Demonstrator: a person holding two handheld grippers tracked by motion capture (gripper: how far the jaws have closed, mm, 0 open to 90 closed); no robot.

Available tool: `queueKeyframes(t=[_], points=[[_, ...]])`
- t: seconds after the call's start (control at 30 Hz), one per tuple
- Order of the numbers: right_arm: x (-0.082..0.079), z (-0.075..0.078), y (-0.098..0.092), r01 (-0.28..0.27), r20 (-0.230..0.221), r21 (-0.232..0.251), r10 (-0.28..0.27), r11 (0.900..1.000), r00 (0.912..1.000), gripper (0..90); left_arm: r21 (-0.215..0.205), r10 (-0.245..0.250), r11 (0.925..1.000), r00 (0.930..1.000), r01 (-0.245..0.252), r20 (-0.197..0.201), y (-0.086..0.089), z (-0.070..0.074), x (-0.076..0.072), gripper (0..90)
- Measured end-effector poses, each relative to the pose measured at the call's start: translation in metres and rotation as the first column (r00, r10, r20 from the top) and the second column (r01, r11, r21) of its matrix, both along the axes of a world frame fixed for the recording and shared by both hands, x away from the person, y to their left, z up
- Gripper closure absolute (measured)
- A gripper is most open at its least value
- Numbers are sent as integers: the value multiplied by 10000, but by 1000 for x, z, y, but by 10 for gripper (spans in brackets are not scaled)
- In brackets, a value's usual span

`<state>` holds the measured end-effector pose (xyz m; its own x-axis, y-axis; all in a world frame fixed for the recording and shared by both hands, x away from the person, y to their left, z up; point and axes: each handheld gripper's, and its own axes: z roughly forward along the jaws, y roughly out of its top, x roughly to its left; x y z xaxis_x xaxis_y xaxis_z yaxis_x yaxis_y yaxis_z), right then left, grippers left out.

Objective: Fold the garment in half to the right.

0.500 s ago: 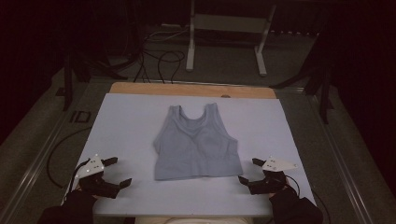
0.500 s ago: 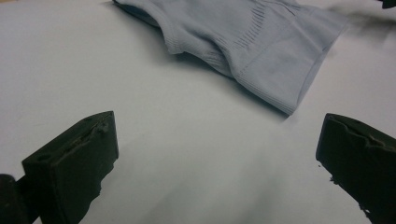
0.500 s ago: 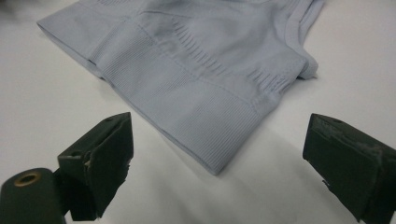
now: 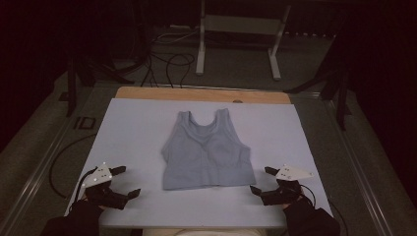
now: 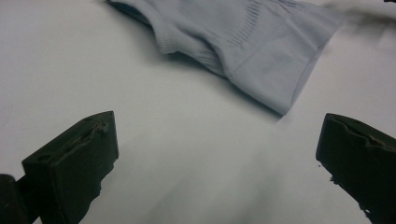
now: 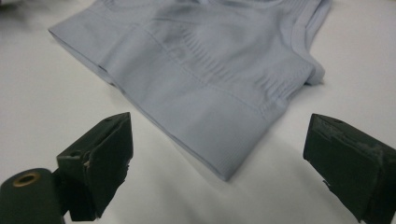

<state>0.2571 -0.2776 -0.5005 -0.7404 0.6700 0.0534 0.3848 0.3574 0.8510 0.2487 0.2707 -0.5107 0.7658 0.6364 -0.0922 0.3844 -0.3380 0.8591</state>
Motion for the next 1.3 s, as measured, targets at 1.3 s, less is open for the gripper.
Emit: queueKeyframes(t=[1.3], points=[[72,113,63,-1458,1533,553,1359,9878,9788,85,461,-893,9950,9957,880,265,-47,81,23,0]])
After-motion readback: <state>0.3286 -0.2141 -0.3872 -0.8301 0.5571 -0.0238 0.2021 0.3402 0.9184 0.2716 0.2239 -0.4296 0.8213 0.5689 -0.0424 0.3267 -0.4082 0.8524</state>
